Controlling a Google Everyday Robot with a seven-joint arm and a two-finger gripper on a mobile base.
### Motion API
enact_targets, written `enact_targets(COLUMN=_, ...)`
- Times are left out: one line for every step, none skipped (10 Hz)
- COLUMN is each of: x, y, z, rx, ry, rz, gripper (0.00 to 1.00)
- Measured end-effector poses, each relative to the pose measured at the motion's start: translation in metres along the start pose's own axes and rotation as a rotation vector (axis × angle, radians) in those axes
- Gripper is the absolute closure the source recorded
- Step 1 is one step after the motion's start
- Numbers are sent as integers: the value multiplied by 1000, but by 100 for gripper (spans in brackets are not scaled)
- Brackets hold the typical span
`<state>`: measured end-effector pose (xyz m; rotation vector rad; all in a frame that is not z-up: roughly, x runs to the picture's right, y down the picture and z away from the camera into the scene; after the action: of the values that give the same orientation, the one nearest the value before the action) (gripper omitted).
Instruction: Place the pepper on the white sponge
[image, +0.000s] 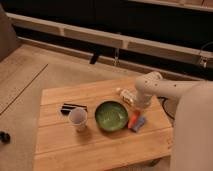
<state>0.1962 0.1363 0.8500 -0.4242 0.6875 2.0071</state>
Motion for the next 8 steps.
enact_targets(x=0, y=-1, z=0, rx=2, ry=1, rz=0, gripper=96)
enact_targets(x=0, y=-1, z=0, rx=2, ry=1, rz=0, gripper=99)
enact_targets(x=0, y=-1, z=0, rx=2, ry=1, rz=0, gripper=97)
enact_targets(x=0, y=-1, z=0, rx=2, ry=2, rz=0, gripper=90)
enact_targets(x=0, y=-1, z=0, rx=2, ry=2, rz=0, gripper=78)
enact_targets(x=0, y=-1, z=0, rx=2, ry=1, rz=0, gripper=70)
enact_targets(x=1, y=-1, z=0, rx=2, ry=2, rz=0, gripper=60)
enact_targets(x=1, y=-1, z=0, rx=2, ry=2, rz=0, gripper=48)
